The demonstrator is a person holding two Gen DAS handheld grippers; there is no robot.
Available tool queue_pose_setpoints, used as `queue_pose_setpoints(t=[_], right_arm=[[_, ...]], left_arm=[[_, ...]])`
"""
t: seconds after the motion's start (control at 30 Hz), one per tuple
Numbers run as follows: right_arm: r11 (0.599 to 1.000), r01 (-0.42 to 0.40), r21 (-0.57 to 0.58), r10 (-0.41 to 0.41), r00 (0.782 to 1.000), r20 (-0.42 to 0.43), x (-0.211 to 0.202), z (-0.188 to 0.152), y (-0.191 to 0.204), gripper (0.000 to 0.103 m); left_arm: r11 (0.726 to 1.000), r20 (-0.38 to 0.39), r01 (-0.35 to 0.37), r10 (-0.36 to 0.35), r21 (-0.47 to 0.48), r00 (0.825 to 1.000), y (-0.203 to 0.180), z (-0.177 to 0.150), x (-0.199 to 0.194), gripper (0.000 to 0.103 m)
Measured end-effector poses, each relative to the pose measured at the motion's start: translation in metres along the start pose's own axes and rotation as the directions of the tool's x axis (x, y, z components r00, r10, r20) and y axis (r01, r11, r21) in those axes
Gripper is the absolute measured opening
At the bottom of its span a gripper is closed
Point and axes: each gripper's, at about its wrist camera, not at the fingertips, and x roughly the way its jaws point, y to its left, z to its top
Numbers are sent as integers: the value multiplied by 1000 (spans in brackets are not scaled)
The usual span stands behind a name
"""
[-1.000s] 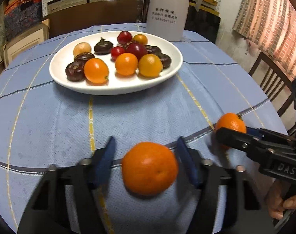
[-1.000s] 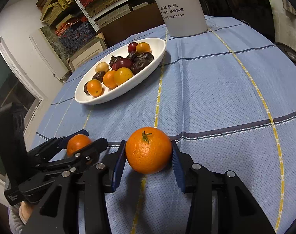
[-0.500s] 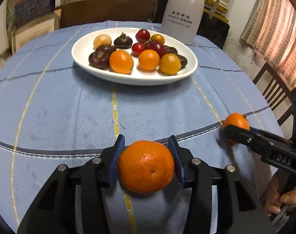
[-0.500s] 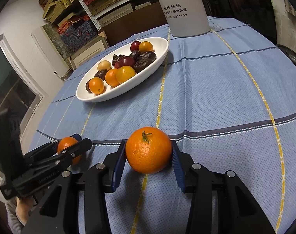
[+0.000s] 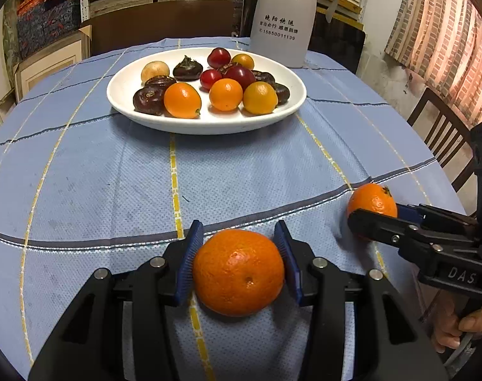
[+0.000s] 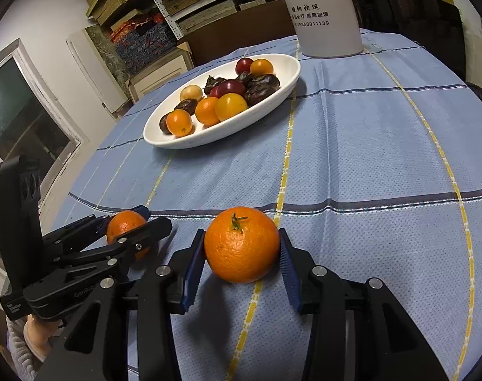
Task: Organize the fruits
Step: 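Carry both oranges over the white plate and release them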
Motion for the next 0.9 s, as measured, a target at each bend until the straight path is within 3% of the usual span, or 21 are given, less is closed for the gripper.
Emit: queue_pose_setpoints(t=[0.33,0.6,0.9], right_arm=[[1000,1,8,-1,1000,16,-3,-1,-1,45],[1000,-5,11,5,1000,25,-6,-1,-2,45],[1000,-17,8,16,999,50,-15,4,2,45]], left_arm=[[995,131,-96,90,37,987,-7,-1,-26,46],[979,263,-196,176,51,949,-9,1,-53,46],[975,307,-219,196,41,931,-1,8,-63,46]])
